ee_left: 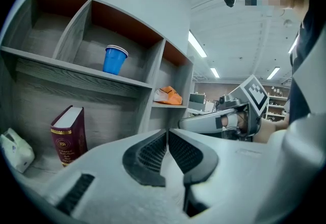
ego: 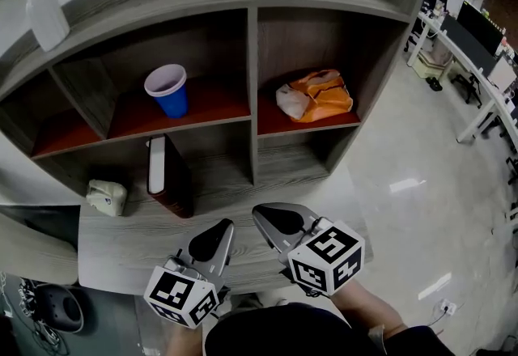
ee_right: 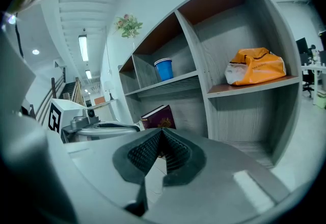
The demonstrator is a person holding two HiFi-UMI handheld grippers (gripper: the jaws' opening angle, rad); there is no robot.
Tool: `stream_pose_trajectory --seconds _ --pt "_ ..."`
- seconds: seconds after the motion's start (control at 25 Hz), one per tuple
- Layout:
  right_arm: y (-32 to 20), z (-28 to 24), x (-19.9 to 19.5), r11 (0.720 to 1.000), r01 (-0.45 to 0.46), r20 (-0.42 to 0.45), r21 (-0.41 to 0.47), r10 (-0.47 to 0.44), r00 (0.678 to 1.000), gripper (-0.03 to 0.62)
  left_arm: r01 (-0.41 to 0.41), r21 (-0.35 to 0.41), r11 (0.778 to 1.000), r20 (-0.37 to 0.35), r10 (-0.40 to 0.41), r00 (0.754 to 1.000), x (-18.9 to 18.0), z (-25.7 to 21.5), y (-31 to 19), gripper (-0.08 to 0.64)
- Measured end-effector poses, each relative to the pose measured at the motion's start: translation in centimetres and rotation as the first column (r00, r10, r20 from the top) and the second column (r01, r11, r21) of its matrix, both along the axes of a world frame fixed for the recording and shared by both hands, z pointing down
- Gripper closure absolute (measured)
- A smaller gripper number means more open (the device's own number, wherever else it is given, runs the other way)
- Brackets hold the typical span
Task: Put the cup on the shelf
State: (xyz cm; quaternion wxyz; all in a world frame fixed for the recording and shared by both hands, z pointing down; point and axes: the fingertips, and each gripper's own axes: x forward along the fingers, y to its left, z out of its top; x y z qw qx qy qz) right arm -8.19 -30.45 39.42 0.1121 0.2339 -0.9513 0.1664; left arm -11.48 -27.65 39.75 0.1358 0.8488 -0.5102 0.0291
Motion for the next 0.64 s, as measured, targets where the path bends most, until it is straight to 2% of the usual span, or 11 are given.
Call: stream_pose_trajectory --seconds 0.64 --pt "-0.27 -0.16 0.44 1.000 -0.027 -0.009 0.009 0.027 1.000 0.592 -0.011 -0.013 1.000 -0.003 0.011 1.000 -0.11 0.71 -0.11 0.554"
